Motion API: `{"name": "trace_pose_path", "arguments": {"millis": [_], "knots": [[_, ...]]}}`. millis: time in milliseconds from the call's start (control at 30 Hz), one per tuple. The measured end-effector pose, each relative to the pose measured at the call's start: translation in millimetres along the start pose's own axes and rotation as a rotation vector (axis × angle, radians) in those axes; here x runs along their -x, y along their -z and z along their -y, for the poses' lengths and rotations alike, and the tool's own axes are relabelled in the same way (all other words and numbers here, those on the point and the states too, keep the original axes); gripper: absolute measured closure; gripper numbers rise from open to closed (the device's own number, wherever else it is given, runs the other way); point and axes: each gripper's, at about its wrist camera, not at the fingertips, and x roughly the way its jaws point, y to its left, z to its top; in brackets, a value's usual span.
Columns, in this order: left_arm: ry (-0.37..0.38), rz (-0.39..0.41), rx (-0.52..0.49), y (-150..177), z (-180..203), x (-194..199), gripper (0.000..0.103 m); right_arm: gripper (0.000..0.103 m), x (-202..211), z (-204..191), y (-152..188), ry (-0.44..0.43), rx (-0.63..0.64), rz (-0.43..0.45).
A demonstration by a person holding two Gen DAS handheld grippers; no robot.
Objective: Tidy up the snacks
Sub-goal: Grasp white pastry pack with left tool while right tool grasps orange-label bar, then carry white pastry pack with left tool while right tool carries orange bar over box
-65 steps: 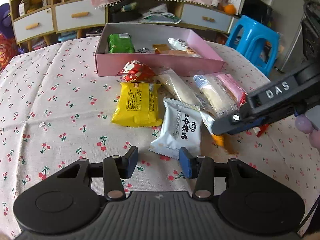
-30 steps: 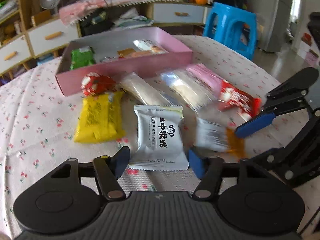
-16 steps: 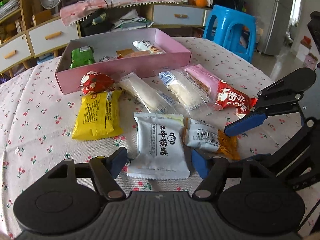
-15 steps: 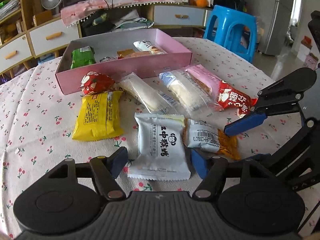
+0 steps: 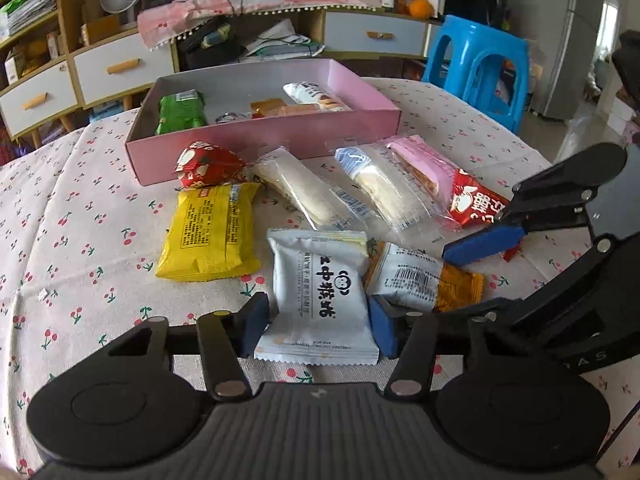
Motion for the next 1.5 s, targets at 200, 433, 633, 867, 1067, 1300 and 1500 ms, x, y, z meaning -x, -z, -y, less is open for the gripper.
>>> {"name": "trace_pose_path", "arguments": {"millis": [200, 433, 633, 867, 1067, 1300, 1500], "knots": [[0.019, -0.025, 0.022, -5.9, -4.7, 3.8, 0.058, 0.065, 4.9, 0.2, -10.0, 0.009, -0.041, 0.009], [0.015, -0.015, 0.036, -18.5, -10.5, 17.4, 0.059, 0.065, 29.0, 6.9, -25.3, -0.018, -0.101, 0.075], [-0.003, 0.034, 0.105, -35.7, -23.3, 26.9, 0.059, 0.065, 39.7, 31.3, -43.1, -0.020, -0.198, 0.115], [-0.015, 0.027, 0.188, -72.5, -43.3, 16.7, 0.059, 0.065, 38.6, 69.9, -68.3, -0.008, -0.339, 0.172], [-0.043, 0.021, 0.174, -107.5, -53.4, -1.3, 0.059, 0.065, 27.3, 114.4, -75.5, -0.046, -0.533, 0.210], [-0.032, 0.079, 0.232, -119.4, -54.8, -28.9, 0.059, 0.065, 9.6, 151.5, -75.0, -0.021, -0.746, 0.243], [-0.066, 0.057, 0.242, -136.4, -60.5, -55.6, 0.059, 0.065, -3.8, 173.9, -70.7, -0.090, -0.893, 0.283]]}}
